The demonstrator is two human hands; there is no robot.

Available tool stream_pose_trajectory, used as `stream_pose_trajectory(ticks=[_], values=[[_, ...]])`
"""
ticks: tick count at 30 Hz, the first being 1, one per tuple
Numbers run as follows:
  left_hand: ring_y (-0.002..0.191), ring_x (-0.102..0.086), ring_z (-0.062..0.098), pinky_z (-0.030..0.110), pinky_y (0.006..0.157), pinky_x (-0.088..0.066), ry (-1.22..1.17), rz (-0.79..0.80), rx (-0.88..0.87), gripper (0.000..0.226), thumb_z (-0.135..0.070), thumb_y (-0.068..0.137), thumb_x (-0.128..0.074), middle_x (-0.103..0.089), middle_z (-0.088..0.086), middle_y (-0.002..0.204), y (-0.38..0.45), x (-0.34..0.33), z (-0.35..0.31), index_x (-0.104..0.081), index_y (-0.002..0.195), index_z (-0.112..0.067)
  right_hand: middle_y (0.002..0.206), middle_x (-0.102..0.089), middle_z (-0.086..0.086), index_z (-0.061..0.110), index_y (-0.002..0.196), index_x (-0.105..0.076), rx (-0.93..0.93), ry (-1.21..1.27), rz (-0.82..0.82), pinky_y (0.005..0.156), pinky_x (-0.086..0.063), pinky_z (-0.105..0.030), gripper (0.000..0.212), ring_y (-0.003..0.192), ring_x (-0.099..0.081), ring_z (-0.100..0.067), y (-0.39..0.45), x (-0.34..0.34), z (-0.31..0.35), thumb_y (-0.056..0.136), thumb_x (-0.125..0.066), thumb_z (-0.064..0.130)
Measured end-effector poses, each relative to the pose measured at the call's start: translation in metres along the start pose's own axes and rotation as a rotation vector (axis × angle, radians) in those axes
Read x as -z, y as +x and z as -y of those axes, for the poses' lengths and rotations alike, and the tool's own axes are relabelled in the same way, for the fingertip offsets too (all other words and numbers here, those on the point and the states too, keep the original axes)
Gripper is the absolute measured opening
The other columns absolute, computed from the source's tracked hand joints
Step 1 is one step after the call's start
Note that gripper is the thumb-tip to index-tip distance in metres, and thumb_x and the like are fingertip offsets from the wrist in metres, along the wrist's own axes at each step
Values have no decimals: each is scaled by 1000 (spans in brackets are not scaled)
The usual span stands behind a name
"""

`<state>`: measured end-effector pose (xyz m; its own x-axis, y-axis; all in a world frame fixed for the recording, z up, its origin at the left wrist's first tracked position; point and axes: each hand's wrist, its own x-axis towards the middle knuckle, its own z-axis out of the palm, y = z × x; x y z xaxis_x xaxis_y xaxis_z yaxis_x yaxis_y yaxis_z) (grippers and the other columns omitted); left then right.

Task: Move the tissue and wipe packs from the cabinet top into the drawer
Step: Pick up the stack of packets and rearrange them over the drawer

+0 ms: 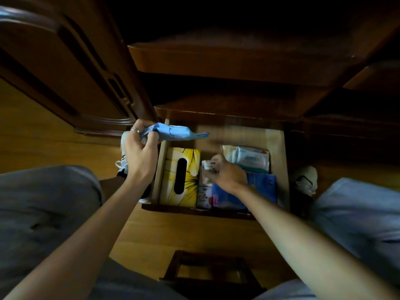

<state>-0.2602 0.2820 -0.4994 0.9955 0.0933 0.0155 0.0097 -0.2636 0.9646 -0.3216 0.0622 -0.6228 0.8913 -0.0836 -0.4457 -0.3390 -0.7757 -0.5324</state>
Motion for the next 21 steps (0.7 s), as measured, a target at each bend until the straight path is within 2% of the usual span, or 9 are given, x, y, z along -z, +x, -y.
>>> stream_pose_trajectory(ticks=[2, 4, 6, 8, 10, 12, 14, 18, 21], values=[[88, -62, 18, 55, 88, -56, 2, -1, -4, 15, -7, 90, -47, -62, -12, 81, 1, 3, 1, -61, 93, -11, 106, -70, 5, 29, 116, -50, -21, -39, -24, 74, -57, -36, 53, 90, -68, -16, 4, -5, 11, 85, -61, 71], [90, -64, 19, 50, 88, -58, 0, 1, 11, 16, -6, 90, -48, -64, -14, 80, 2, 5, 3, -62, 93, -12, 109, -68, 0, 26, 114, -56, 17, -173, 10, 82, -55, -38, 54, 99, -64, -18, 4, -10, 15, 88, -55, 72], [95, -67, 30, 54, 89, -57, -2, 4, 23, 17, -6, 90, -48, -67, 2, 87, 2, 6, 6, -63, 93, -12, 122, -65, -4, 23, 111, -65, 114, -378, 102, 96, -44, -42, 58, 119, -52, -24, -3, -15, 12, 94, -39, 73], [98, -65, 38, 59, 90, -55, -4, 13, 25, 16, -7, 89, -48, -66, 17, 93, 2, 6, 7, -62, 93, -11, 140, -55, -7, 19, 110, -71, 217, -588, 191, 106, -35, -47, 65, 132, -39, -31, -11, -22, 6, 100, -28, 67], [99, -66, 34, 55, 91, -56, -14, 27, 41, 16, -7, 90, -48, -67, 9, 92, 2, 5, 6, -62, 93, -13, 152, -44, -8, 18, 115, -72, 259, -650, 213, 111, -30, -49, 59, 138, -31, -34, -15, -26, -2, 101, -33, 60], [100, -66, 31, 50, 92, -58, -26, 31, 51, 15, -7, 91, -48, -66, 3, 92, 1, 3, 4, -62, 97, -6, 152, -43, -7, 22, 123, -68, 287, -634, 223, 111, -29, -48, 52, 137, -31, -33, -13, -24, -8, 97, -43, 60], [100, -65, 32, 50, 91, -57, -27, 35, 51, 17, -7, 90, -49, -66, 8, 93, 0, 1, 3, -61, 100, 1, 143, -50, -6, 26, 128, -63, 307, -647, 216, 108, -31, -46, 52, 130, -37, -29, -11, -23, -8, 91, -52, 62], [99, -65, 37, 59, 90, -55, -26, 45, 42, 16, -7, 89, -49, -66, 20, 95, -2, 0, 3, -61, 96, 1, 127, -62, -3, 24, 118, -65, 278, -752, 166, 104, -33, -45, 51, 122, -45, -28, -6, -32, 1, 88, -58, 63], [99, -65, 39, 61, 90, -54, -29, 41, 49, 14, -8, 87, -51, -65, 21, 94, -3, -2, 2, -62, 93, -1, 122, -63, 0, 27, 114, -65, 277, -616, 131, 101, -37, -44, 44, 118, -49, -24, -6, -26, -1, 89, -57, 62]])
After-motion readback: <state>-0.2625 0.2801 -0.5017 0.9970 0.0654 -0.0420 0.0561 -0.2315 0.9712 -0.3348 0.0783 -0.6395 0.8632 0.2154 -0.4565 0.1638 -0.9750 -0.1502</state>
